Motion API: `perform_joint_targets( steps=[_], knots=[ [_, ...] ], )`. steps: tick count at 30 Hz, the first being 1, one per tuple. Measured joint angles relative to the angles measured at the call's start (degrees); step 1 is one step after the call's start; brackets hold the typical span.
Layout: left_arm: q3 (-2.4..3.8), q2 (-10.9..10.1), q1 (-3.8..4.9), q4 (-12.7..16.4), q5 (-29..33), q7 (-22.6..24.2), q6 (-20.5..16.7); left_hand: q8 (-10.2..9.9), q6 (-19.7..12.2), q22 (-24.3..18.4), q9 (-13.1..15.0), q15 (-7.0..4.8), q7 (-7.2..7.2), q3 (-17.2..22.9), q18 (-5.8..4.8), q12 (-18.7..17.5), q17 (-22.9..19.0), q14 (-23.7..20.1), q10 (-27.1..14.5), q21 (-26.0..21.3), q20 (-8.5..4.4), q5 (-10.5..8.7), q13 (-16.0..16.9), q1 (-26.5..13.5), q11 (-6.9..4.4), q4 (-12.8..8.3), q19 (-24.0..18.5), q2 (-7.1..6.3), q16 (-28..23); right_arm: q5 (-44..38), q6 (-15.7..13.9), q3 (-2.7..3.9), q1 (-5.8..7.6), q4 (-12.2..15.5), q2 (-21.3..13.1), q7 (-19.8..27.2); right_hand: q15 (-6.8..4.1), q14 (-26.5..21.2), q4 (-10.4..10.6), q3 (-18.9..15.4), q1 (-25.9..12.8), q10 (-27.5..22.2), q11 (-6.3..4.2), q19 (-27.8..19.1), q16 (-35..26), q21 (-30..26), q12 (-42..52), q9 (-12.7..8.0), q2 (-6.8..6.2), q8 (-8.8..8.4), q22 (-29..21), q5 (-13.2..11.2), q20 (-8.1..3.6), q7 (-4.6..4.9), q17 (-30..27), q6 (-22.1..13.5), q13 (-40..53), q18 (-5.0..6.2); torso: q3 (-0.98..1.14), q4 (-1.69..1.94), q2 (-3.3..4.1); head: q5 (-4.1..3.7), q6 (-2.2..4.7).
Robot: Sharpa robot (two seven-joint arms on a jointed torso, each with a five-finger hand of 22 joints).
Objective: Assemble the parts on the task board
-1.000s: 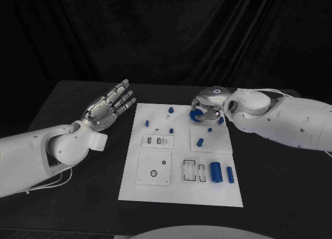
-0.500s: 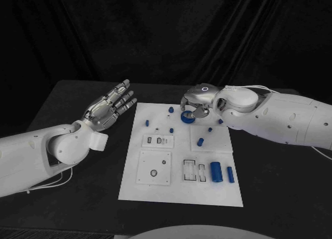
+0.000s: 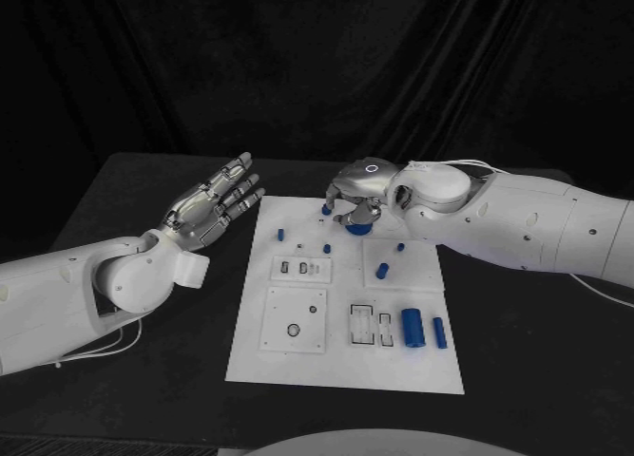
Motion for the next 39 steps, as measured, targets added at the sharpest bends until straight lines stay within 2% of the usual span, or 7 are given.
perform_joint_targets(
  steps=[5,9,19,22,33,37,39],
  knots=[
    [0.00,-0.08,0.00,-0.14,0.00,-0.06,0.14,0.00,0.00,0.00,0.00,0.00,0.00,0.17,0.00,0.00,0.00,0.00,0.00,0.00,0.20,0.23,0.00,0.00,0.00,-0.16,-0.21,0.00,0.00,0.00,0.05,0.00,0.00,1.31,-1.65,-0.25,0.02,-0.03,1.46,-1.46,-1.93,0.00,0.00,0.12,0.00,0.02,0.00,-1.10,-0.51,-2.84,0.00,-10.70,0.12,0.47,0.00,-2.78,0.00,0.00,0.00,-0.01,-0.03,0.19,0.00],
    [0.00,-0.16,0.00,-0.21,0.00,-0.10,0.23,0.00,0.00,0.00,0.00,0.00,0.00,0.17,0.00,0.00,0.01,0.00,0.00,0.00,0.20,0.23,0.01,0.00,0.00,-0.16,-0.21,0.00,0.00,-0.01,0.34,0.00,0.01,2.65,-3.52,-0.81,0.19,-0.20,2.81,-2.81,-3.44,0.00,0.00,0.21,0.00,1.18,0.00,-1.83,-0.73,-4.27,-0.01,-12.98,0.20,0.61,0.00,-4.00,-0.01,0.00,-0.01,0.06,-0.04,0.20,0.25],
    [0.01,-0.14,0.00,-0.52,0.00,-0.16,0.49,0.00,0.00,0.00,0.00,0.00,0.00,0.17,0.00,0.00,0.02,0.00,0.00,0.00,0.21,0.23,0.01,0.00,0.00,-0.16,-0.21,0.00,0.00,-0.01,2.24,-0.01,0.01,4.70,-6.57,-3.68,0.35,-0.05,4.28,-4.28,-4.64,0.02,0.83,0.00,0.00,2.16,0.00,-3.68,-0.74,-6.38,-0.01,-10.95,0.40,1.13,0.00,-5.83,-0.01,0.00,0.02,-0.04,-0.13,0.43,0.49],
    [0.01,-0.10,0.00,-0.59,0.00,-0.19,0.61,-0.01,0.21,0.00,0.00,0.00,0.21,0.33,0.00,0.00,0.03,0.00,-0.22,0.00,0.20,0.23,0.01,0.00,0.20,-0.32,-0.21,0.00,0.00,-0.01,2.97,-0.01,0.01,4.75,-6.90,-4.49,0.76,-0.05,3.90,-3.90,-4.40,0.02,0.83,0.21,0.00,2.16,0.00,-4.25,-0.49,-6.38,-0.01,-7.61,0.61,1.42,0.00,-5.42,-0.01,0.00,0.03,-0.07,-0.13,0.43,0.49],
    [0.01,0.03,0.00,-0.74,0.00,-0.31,0.90,-0.01,0.21,0.00,0.00,0.00,0.21,0.33,0.00,0.00,-0.02,0.00,-0.22,0.00,0.20,0.23,0.02,0.00,0.20,-0.32,-0.21,0.00,0.00,-0.01,4.53,-0.01,-0.28,3.94,-6.95,-6.14,0.76,-0.06,2.44,-2.78,-3.40,0.02,0.83,0.01,0.00,2.16,0.00,-4.16,-0.28,-5.98,-0.02,0.61,0.81,1.03,0.00,-3.25,-0.02,0.00,0.07,-0.07,-0.03,0.19,0.20],
    [0.01,0.07,0.00,-0.78,0.00,-0.35,1.00,-0.01,0.21,0.00,0.00,0.00,0.21,0.31,0.00,0.00,-0.02,0.00,-0.22,0.00,0.20,0.23,0.02,0.00,0.20,-0.34,-0.21,0.00,0.00,-0.01,4.76,-0.01,-0.48,3.41,-6.58,-6.33,0.76,-0.06,2.44,-2.78,-3.40,0.02,0.83,0.01,0.00,2.16,0.00,-4.11,-0.28,-5.98,-0.02,0.46,0.81,1.04,0.00,-3.24,-0.02,0.00,0.08,-0.04,-0.01,0.13,0.14],
    [0.01,0.09,0.00,-0.79,0.00,-0.36,1.06,-0.01,0.21,0.00,0.00,0.00,0.21,0.16,0.00,0.00,-0.02,0.00,-0.22,0.00,0.20,0.23,0.02,0.00,0.20,-0.48,-0.21,0.00,0.00,-0.01,4.81,-0.01,-0.56,3.21,-6.37,-6.38,0.76,-0.06,2.25,-2.97,-3.40,0.02,0.83,0.01,0.00,1.93,0.00,-3.87,-0.28,-5.98,-0.02,-2.36,0.81,0.93,0.00,-2.75,-0.02,0.00,0.08,-0.03,0.00,0.08,0.09]
  ],
)
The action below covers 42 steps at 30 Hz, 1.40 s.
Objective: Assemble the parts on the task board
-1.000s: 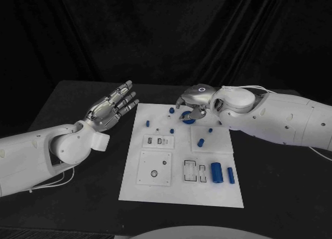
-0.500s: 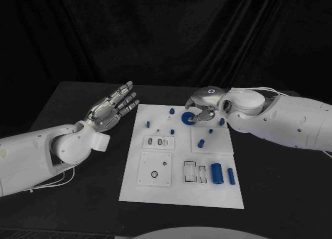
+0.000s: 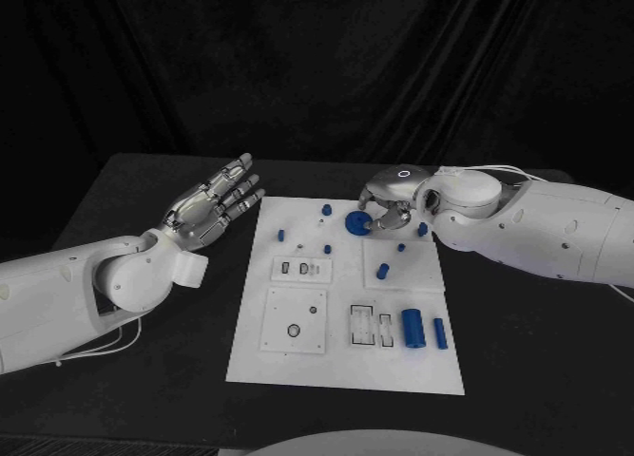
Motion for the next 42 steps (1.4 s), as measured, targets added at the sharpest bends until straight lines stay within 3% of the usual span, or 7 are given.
perform_joint_targets(
  steps=[9,13,16,22,33,37,42],
  knots=[
    [-0.01,0.16,0.00,-0.03,0.00,-0.05,0.20,0.00,0.00,0.00,0.00,0.03,0.00,0.07,0.00,0.00,0.00,-0.03,0.07,0.00,0.00,0.22,-0.05,0.00,0.06,-0.07,0.00,0.00,0.00,0.00,0.50,0.00,-0.34,-1.09,1.05,-0.11,0.00,0.00,-0.02,-0.11,0.00,0.00,0.00,0.00,0.00,0.00,0.00,0.42,0.00,0.00,0.05,-5.05,0.00,-0.01,0.00,0.01,0.00,0.00,-0.02,0.03,0.00,-0.10,-0.29],
    [-0.01,0.18,0.00,-0.03,-0.01,-0.07,0.26,0.00,0.00,0.00,0.00,0.21,0.00,0.17,0.00,0.00,0.01,-0.21,0.21,0.00,0.00,0.22,-0.05,0.00,0.20,-0.17,0.00,0.00,0.00,0.00,0.63,0.04,-0.53,-1.49,1.40,-0.10,0.00,0.00,0.68,-1.10,-0.66,0.00,0.00,0.00,0.00,-0.27,0.00,0.74,0.01,0.00,0.04,-10.46,0.00,-0.01,0.00,0.00,-0.01,0.00,-0.04,0.06,0.00,-0.14,-0.33],
    [-0.01,0.17,0.00,-0.02,-0.01,-0.09,0.30,0.00,0.00,0.00,0.00,0.21,0.00,0.17,0.00,0.00,0.01,-0.21,0.21,0.00,0.00,0.22,-0.05,0.00,0.20,-0.16,0.00,0.00,0.00,0.00,0.64,0.07,-0.61,-1.61,1.60,-0.06,0.00,0.00,0.75,-1.17,-0.71,0.00,0.00,0.00,0.00,-0.27,0.00,0.76,0.07,0.00,0.04,-11.03,0.00,-0.01,0.00,0.00,-0.01,0.00,-0.04,0.06,-0.01,-0.14,-0.43],
    [-0.01,0.13,0.00,0.01,-0.01,-0.12,0.36,0.00,0.00,0.00,0.00,0.21,0.00,0.16,0.00,0.00,0.02,-0.21,0.21,0.00,0.00,0.22,-0.04,0.00,0.20,-0.16,0.00,0.00,0.00,0.00,0.61,0.09,-0.69,-1.87,1.82,0.15,0.00,0.00,0.27,-0.69,-0.49,0.00,0.00,0.00,0.00,-0.27,0.00,1.38,0.30,-0.01,0.04,-1.51,0.00,-0.22,0.05,0.64,-0.01,0.00,-0.08,0.05,-0.03,-0.10,-0.56],
    [0.00,0.15,0.00,-0.01,-0.01,-0.17,0.40,0.00,-0.20,0.00,0.00,0.21,0.20,0.16,0.00,0.00,0.03,-0.21,0.21,0.00,0.00,0.22,-0.03,0.00,0.20,-0.16,0.00,0.00,0.00,0.00,0.56,0.18,-0.71,-2.08,2.11,0.90,-1.12,-0.01,-1.95,2.21,0.90,-0.12,-0.98,0.00,0.00,-0.27,0.00,3.36,0.03,1.62,0.03,10.01,-0.86,-1.36,0.04,3.86,-0.01,0.01,-0.07,-0.01,-0.04,-0.25,-0.74],
    [0.01,0.14,0.00,-0.02,-0.01,-0.18,0.41,0.00,-0.20,0.00,0.00,0.21,0.20,0.16,0.00,0.00,0.04,-0.21,0.21,0.00,0.00,0.22,-0.03,0.00,0.20,-0.15,0.00,0.00,0.00,0.01,0.40,0.19,-0.71,-2.09,2.10,1.21,-1.76,0.09,-3.17,3.88,1.16,-0.02,-1.28,0.09,0.00,-0.27,0.00,3.57,-0.09,3.15,0.03,12.04,-1.57,-0.89,0.04,5.07,-0.01,0.01,-0.07,-0.02,-0.04,-0.29,-0.75],
    [0.01,0.12,0.00,-0.03,-0.01,-0.20,0.43,0.00,-0.21,0.00,0.00,0.21,0.20,0.32,0.00,0.00,0.04,-0.21,0.00,0.00,0.00,0.22,-0.02,0.00,0.40,-0.31,0.00,0.00,0.00,0.01,-0.18,0.12,-0.79,-2.02,1.93,1.63,-2.22,0.06,-3.68,4.38,1.37,0.01,-1.66,0.03,0.00,0.08,0.00,3.57,0.03,3.44,0.02,11.79,-1.88,-0.43,0.03,5.54,-0.01,0.00,-0.05,-0.04,-0.04,-0.26,-0.62]
  ],
)
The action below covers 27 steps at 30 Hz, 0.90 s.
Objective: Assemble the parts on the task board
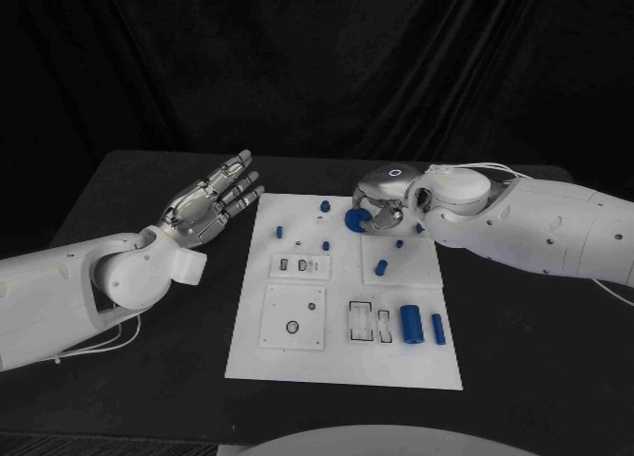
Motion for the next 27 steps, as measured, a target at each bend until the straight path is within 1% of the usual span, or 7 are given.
perform_joint_targets(
  steps=[9,11,17,22,24,27],
  knots=[
    [-0.01,-0.16,0.00,-0.01,0.00,-0.05,0.03,0.00,0.00,0.00,0.00,0.00,0.00,0.00,0.00,0.00,-0.01,0.00,0.00,0.00,0.00,0.00,0.00,0.00,0.00,0.00,0.00,0.00,0.00,0.00,-1.16,-0.12,-0.11,1.29,-1.07,0.31,0.00,0.00,-0.01,-0.01,0.74,0.00,0.00,0.08,0.00,0.66,0.00,0.00,-0.18,0.01,-0.01,-0.31,-0.08,0.20,0.00,0.20,0.00,0.00,0.01,0.00,-0.01,0.30,0.09],
    [-0.01,-0.22,0.00,-0.01,0.00,-0.07,0.03,0.00,0.00,0.00,0.00,0.00,0.00,0.00,0.00,0.00,-0.02,0.00,0.00,0.00,0.00,0.00,0.01,0.00,0.00,0.00,0.00,0.00,0.00,0.00,-1.40,-0.12,-0.11,1.64,-1.30,0.31,0.00,0.00,-0.01,-0.01,0.73,0.00,0.00,0.08,0.00,0.66,0.00,-0.01,-0.17,0.01,-0.01,-0.53,-0.08,0.42,0.00,0.42,0.00,0.00,0.01,0.00,-0.02,0.36,0.06],
    [-0.01,-0.31,0.00,-0.01,0.00,-0.11,0.04,0.00,0.00,0.00,0.00,0.22,0.00,0.17,0.00,0.00,-0.04,0.22,0.12,0.00,0.00,0.00,0.01,0.00,0.12,-0.16,0.00,0.00,0.00,-0.01,-2.20,-0.14,0.37,2.54,-1.53,0.30,0.01,0.00,-0.01,-0.02,0.47,0.00,0.00,0.08,0.00,0.66,0.00,0.00,0.09,0.03,-0.01,-0.92,-0.08,0.52,-0.01,0.53,0.00,0.00,0.01,0.01,-0.03,0.48,-0.01],
    [-0.01,-0.28,0.00,-0.06,0.00,-0.19,0.07,0.00,0.00,0.00,0.00,0.22,0.00,0.24,0.00,0.00,-0.04,0.22,0.20,0.00,0.00,0.00,0.01,0.00,0.20,-0.24,0.00,0.00,0.00,-0.01,-2.95,-0.12,0.95,2.79,-0.77,0.27,0.01,0.00,-0.02,-0.03,0.25,0.00,0.01,0.08,0.00,0.89,0.00,-0.01,0.30,0.03,-0.01,-0.97,-0.08,0.73,-0.01,0.74,0.00,0.00,0.00,0.05,-0.03,0.56,-0.02],
    [-0.01,-0.24,0.00,-0.10,0.00,-0.21,0.07,0.00,0.00,0.00,0.00,0.22,0.00,0.24,0.00,0.00,-0.04,0.22,0.20,0.00,0.00,0.00,0.01,0.00,0.20,-0.24,0.00,0.00,0.00,-0.01,-3.13,-0.12,1.08,2.79,-0.25,0.27,0.01,0.00,-0.02,-0.03,0.17,0.00,0.01,0.08,0.00,0.89,0.00,0.00,0.37,0.03,-0.01,-1.62,-0.08,0.73,-0.01,0.74,0.00,0.00,-0.03,0.05,-0.03,0.56,-0.04],
    [-0.01,-0.17,0.00,-0.14,0.00,-0.28,0.10,0.00,0.00,0.00,0.00,0.21,0.00,0.24,0.00,0.00,-0.04,0.22,0.20,0.00,0.00,0.00,0.01,0.00,0.20,-0.24,0.00,0.00,0.00,-0.01,-3.35,-0.11,1.23,2.61,0.62,0.27,0.01,0.00,-0.02,-0.04,0.04,0.00,0.01,0.08,0.00,0.89,0.00,0.00,0.49,0.03,-0.01,-1.80,-0.08,0.73,-0.01,0.75,0.00,0.00,-0.03,0.07,-0.03,0.59,-0.12]
  ],
)
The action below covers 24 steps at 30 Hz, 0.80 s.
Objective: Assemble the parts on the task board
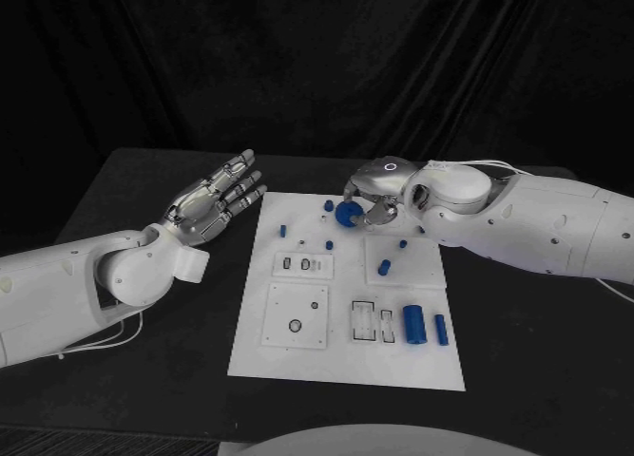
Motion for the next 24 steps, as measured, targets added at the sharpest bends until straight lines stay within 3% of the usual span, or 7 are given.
perform_joint_targets(
  steps=[24],
  knots=[
    [0.00,0.93,0.00,-0.55,0.00,-0.49,0.34,0.00,-0.20,0.00,0.00,-0.01,0.20,0.00,0.01,0.00,0.03,0.00,-0.21,0.00,0.21,0.00,-0.01,0.00,0.20,-0.33,0.21,0.00,0.00,0.00,0.52,0.00,0.10,-5.08,6.52,0.40,0.01,0.00,0.20,0.18,-0.24,-0.02,0.43,0.00,0.00,0.00,0.00,0.00,-0.25,0.36,0.04,-1.16,0.00,0.02,-0.01,0.16,0.04,0.00,0.01,0.03,0.07,-0.59,-0.41]
  ],
)
